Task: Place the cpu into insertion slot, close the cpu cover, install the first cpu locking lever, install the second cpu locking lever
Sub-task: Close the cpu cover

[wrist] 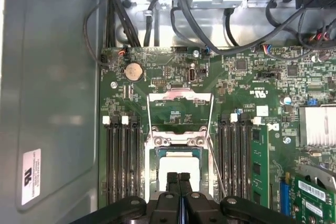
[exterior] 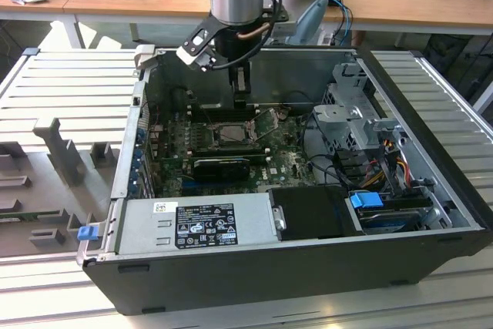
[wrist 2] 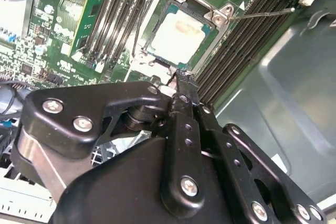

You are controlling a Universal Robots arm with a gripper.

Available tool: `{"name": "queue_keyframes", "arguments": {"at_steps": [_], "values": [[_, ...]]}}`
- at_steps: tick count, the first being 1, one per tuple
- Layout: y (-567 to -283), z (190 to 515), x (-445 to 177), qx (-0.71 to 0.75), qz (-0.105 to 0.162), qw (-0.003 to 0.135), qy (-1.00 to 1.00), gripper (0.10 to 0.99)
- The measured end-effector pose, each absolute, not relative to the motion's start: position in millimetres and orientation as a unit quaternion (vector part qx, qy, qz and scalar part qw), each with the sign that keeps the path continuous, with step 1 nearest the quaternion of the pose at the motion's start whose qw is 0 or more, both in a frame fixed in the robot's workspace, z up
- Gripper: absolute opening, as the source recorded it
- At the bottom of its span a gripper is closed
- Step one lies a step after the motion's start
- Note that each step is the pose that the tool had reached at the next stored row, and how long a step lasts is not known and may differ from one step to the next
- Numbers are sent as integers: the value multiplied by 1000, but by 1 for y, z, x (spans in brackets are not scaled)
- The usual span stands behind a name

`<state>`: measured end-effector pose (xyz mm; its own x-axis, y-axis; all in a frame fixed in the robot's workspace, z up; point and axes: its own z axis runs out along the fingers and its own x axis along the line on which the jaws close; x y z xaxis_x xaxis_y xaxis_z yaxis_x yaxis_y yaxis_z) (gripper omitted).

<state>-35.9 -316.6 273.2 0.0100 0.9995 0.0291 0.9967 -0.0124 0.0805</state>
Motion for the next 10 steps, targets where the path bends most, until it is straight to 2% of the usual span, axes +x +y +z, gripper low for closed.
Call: {"name": "queue_keyframes", "arguments": {"at_steps": [10], "values": [[-316, 275, -1, 710, 37, 17, 703, 106]]}}
